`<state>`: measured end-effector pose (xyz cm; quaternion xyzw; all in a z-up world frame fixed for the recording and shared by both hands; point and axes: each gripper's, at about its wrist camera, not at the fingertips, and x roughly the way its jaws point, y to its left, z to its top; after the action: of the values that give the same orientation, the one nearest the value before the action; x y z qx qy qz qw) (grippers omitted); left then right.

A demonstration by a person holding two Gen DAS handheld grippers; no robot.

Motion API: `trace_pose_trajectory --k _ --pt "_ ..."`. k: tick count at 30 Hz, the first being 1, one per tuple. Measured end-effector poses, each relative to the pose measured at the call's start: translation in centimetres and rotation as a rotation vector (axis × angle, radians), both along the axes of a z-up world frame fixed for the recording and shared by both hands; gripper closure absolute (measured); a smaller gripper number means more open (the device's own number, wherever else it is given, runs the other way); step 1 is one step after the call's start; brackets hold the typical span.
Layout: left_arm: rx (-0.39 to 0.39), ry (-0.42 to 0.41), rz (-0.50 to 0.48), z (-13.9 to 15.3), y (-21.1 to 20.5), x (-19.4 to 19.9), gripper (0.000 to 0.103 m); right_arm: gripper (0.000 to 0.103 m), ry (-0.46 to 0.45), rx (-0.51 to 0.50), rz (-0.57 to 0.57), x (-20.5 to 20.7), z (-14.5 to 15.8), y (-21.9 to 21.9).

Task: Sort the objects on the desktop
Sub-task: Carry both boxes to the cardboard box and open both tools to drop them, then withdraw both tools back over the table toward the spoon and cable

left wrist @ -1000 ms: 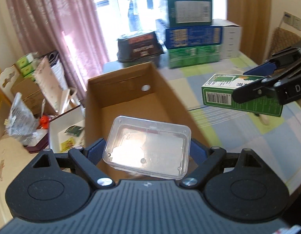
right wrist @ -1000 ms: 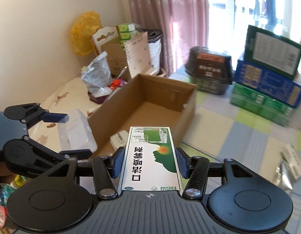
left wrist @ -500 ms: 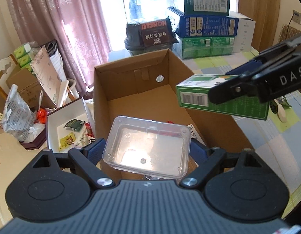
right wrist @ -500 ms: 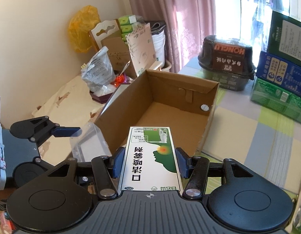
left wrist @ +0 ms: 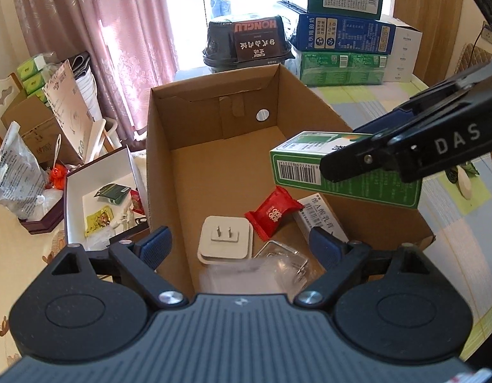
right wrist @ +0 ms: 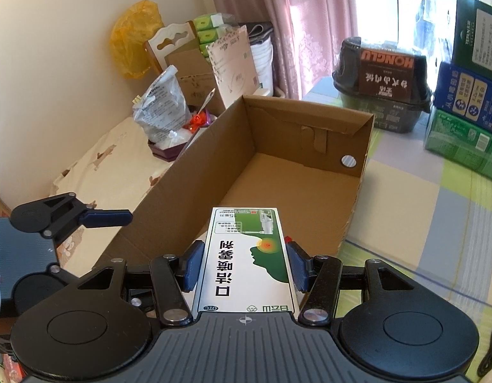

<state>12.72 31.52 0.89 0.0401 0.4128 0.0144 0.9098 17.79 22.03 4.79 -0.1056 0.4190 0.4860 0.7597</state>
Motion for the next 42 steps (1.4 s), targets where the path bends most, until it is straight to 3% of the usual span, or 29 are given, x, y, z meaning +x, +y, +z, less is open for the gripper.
trace_pose_trajectory --k 3,4,5,6,10,24,42 --pt "0.005 -0.004 -0.001 0.2 0.1 -0.4 0.012 0.05 0.019 0.028 -0.002 0.2 -0.2 0.1" --pt "0.004 -0.005 -0.003 0.3 0.1 -0.5 0.012 0.048 0.021 0.039 -0.007 0.3 0.0 0.0" --pt "0.004 -0.007 -0.003 0.4 0.1 -0.7 0.012 0.037 0.018 0.048 -0.014 0.4 0.3 -0.2" --pt "0.004 -0.008 -0.002 0.5 0.1 -0.8 0.012 0.033 0.006 0.061 -0.021 0.5 0.7 -0.5" --pt "0.003 -0.016 0.009 0.9 0.1 -1.4 0.012 0.031 -0.036 0.089 -0.038 0.5 2.2 -2.4" --pt "-0.022 -0.06 0.027 3.6 -4.5 -4.9 0.011 0.015 -0.052 0.111 -0.137 -2.5 3.7 -14.4" --pt "0.005 -0.095 -0.052 5.1 -15.0 -7.7 0.002 0.009 -0.108 0.056 -0.329 -6.6 1.7 -30.1"
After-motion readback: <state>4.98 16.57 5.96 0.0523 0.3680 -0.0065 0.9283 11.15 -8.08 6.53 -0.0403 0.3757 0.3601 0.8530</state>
